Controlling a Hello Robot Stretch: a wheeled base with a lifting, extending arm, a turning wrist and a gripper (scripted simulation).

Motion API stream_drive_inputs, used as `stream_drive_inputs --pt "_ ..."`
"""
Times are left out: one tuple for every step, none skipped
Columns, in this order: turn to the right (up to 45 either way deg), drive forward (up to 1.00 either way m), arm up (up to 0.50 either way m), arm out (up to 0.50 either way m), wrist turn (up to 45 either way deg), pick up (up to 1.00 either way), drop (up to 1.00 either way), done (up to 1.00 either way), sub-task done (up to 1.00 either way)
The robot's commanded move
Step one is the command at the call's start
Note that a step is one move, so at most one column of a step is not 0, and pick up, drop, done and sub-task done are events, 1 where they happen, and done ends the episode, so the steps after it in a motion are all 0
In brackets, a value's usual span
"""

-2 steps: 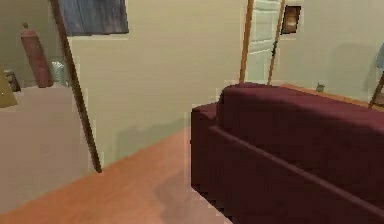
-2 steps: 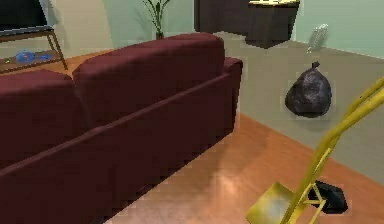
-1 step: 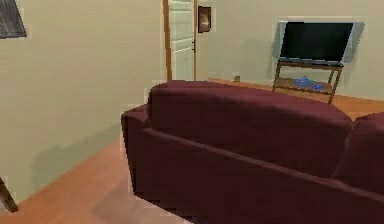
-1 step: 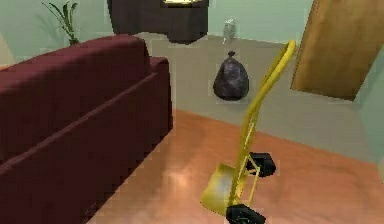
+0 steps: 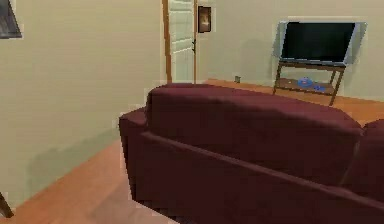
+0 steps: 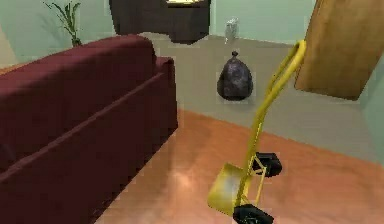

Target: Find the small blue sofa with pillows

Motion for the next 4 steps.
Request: stream_drive_inputs --pt "-45.0 0.00 0.00 0.00 0.0 0.00 0.00 0.00 0.00" --pt "-12.0 0.00 0.00 0.00 0.0 0.00 0.00 0.00 0.00" --pt "0.0 0.45 0.00 0.00 0.0 0.00 0.00 0.00 0.00" --pt "-12.0 0.00 0.00 0.00 0.0 0.00 0.00 0.00 0.00"
